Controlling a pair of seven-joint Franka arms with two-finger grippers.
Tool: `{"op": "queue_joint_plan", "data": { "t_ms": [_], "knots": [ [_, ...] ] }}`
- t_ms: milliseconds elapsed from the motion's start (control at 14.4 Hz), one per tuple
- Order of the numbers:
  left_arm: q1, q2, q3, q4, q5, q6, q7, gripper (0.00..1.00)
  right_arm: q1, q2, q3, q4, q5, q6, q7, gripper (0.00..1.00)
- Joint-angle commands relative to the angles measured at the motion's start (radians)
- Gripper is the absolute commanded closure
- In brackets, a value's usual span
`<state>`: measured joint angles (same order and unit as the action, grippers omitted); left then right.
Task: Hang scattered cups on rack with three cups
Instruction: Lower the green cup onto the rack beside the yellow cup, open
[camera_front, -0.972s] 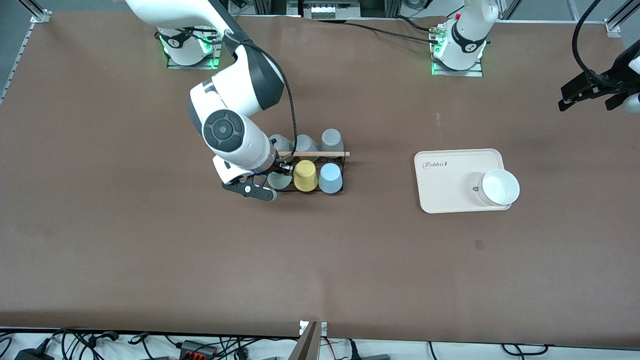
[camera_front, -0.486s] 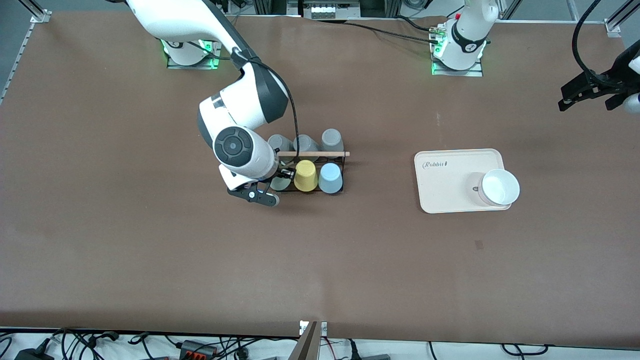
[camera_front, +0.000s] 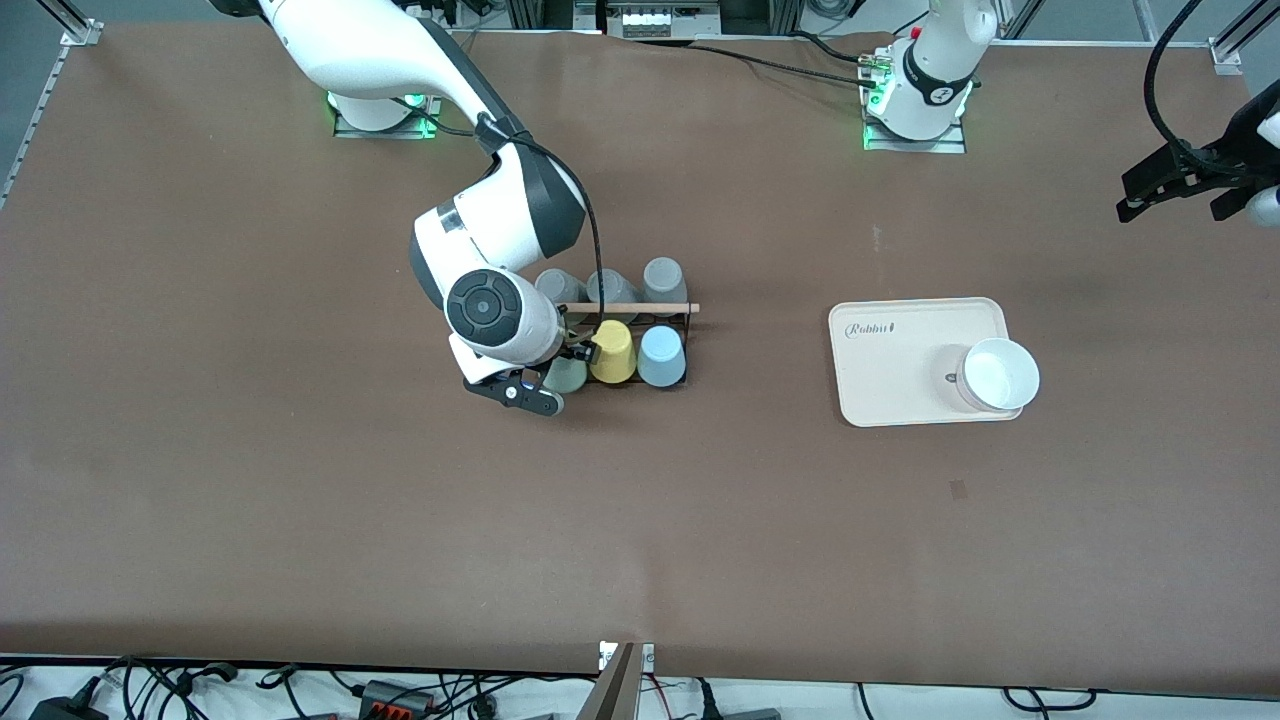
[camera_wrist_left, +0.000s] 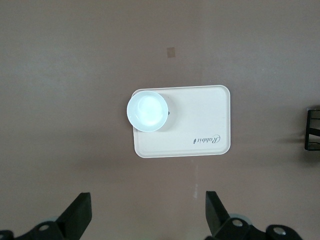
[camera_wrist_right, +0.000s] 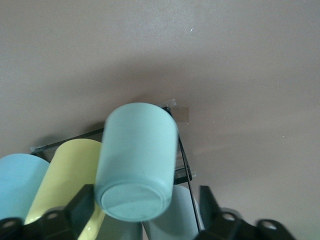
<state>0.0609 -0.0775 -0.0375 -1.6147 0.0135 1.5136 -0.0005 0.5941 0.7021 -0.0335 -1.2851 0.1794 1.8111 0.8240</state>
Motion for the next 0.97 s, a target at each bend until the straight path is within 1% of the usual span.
{"op": "queue_joint_plan", "data": {
  "t_ms": [0, 69, 139, 278, 417, 556, 694, 833, 903],
  "knots": [
    [0.008, -0.001, 0.002, 0.012, -0.021, -0.006, 0.025, 0.00, -0.007, -0.028, -0.017, 0.033, 0.012, -0.030, 0.023, 0.00],
    [0.008, -0.001, 0.002, 0.012, -0.021, -0.006, 0.027, 0.00, -0.008, -0.044, -0.025, 0.038, 0.008, -0.050, 0.023, 0.00],
    [0.008, -0.001, 0.002, 0.012, -0.021, -0.007, 0.027, 0.00, -0.016, -0.062, -0.035, 0.065, 0.006, -0.071, 0.020, 0.00],
    [0.008, -0.001, 0.002, 0.012, -0.021, -0.007, 0.025, 0.00, -0.057, -0.076, -0.052, 0.145, 0.005, -0.136, 0.009, 0.00],
    [0.008, -0.001, 0.002, 0.012, -0.021, -0.007, 0.027, 0.00, -0.138, -0.085, -0.054, 0.190, 0.003, -0.167, -0.058, 0.00],
    [0.008, -0.001, 0.002, 0.012, -0.021, -0.007, 0.027, 0.00, -0.222, -0.113, -0.052, 0.190, 0.002, -0.167, -0.164, 0.00],
    [0.008, -0.001, 0.002, 0.010, -0.021, -0.006, 0.027, 0.00, -0.301, -0.133, -0.052, 0.190, 0.002, -0.200, -0.244, 0.00],
    [0.010, -0.001, 0.004, 0.010, -0.021, -0.006, 0.027, 0.00, -0.362, -0.139, -0.052, 0.190, -0.026, -0.223, -0.368, 0.00],
    [0.010, -0.001, 0.004, 0.009, -0.021, -0.006, 0.027, 0.00, -0.385, -0.163, -0.051, 0.190, -0.044, -0.223, -0.428, 0.00]
  ]
}}
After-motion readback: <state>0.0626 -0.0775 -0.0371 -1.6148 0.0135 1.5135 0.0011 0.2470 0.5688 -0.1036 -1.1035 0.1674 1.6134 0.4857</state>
